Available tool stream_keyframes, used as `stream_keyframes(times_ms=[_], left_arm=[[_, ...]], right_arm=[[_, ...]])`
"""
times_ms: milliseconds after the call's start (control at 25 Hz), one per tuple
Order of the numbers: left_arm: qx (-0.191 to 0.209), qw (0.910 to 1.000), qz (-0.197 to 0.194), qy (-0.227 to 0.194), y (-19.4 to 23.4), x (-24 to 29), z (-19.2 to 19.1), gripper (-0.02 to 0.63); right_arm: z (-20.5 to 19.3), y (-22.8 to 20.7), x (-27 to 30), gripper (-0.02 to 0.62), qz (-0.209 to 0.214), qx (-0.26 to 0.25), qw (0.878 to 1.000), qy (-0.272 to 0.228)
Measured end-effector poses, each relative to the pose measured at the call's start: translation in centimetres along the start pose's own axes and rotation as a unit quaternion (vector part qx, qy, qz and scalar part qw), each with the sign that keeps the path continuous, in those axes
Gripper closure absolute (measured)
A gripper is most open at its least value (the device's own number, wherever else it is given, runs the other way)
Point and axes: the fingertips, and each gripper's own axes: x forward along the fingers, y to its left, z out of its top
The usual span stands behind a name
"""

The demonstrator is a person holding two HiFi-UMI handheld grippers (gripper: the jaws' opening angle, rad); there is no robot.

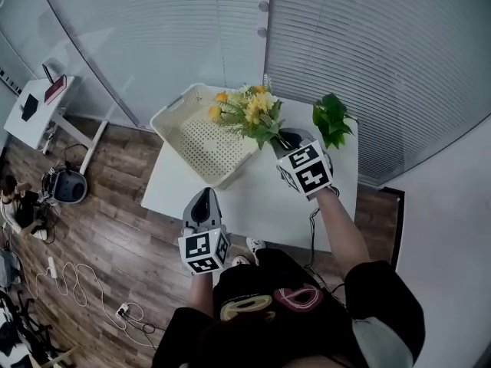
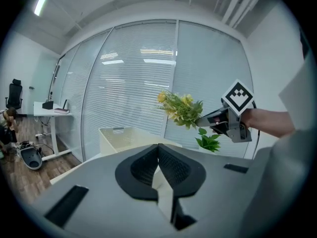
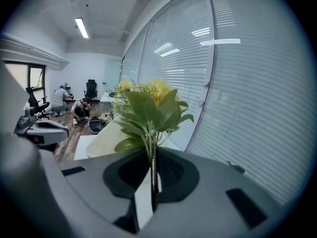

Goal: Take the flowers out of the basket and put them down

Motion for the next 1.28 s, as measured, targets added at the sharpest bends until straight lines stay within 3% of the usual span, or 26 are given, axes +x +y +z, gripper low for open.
stream_keyframes(times_ms=[640,1280], left_arm=[[0.018,0.9973,-0.07,0.006,-6.3,1.4,-1.1,0.589],[0.029,0.9896,-0.14,0.008,-10.3,2.3,-1.8,0.589]], right_arm=[[-7.4,-4.1,-5.8,0.555,-0.074,0.053,0.995,0.03],[-15.3,-4.2,-7.6,0.555,-0.108,0.104,0.985,0.083]])
